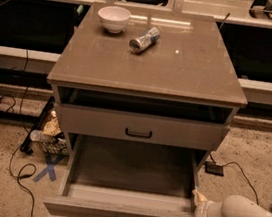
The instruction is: Open middle drawer
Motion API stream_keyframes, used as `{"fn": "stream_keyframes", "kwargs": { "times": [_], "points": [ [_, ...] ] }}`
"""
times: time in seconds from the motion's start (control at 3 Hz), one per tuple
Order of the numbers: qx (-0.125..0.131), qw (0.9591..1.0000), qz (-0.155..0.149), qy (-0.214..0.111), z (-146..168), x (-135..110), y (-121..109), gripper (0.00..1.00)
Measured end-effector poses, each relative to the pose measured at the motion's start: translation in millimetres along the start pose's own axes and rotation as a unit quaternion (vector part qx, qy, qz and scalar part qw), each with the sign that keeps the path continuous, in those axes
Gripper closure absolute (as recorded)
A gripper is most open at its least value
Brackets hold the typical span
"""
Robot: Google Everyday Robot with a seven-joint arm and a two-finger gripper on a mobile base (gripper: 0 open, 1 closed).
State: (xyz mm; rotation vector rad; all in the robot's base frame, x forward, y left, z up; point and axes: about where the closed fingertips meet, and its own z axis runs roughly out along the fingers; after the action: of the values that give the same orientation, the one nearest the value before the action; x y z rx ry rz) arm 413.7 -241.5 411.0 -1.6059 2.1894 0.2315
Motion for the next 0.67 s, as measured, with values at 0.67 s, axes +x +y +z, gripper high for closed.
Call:
{"fn": "stream_keyframes", "kwargs": {
  "times": [0.67],
  "points": [
    [0.095, 0.9936, -0.004, -0.061, -103, -7, -34, 0.00]
  ]
}}
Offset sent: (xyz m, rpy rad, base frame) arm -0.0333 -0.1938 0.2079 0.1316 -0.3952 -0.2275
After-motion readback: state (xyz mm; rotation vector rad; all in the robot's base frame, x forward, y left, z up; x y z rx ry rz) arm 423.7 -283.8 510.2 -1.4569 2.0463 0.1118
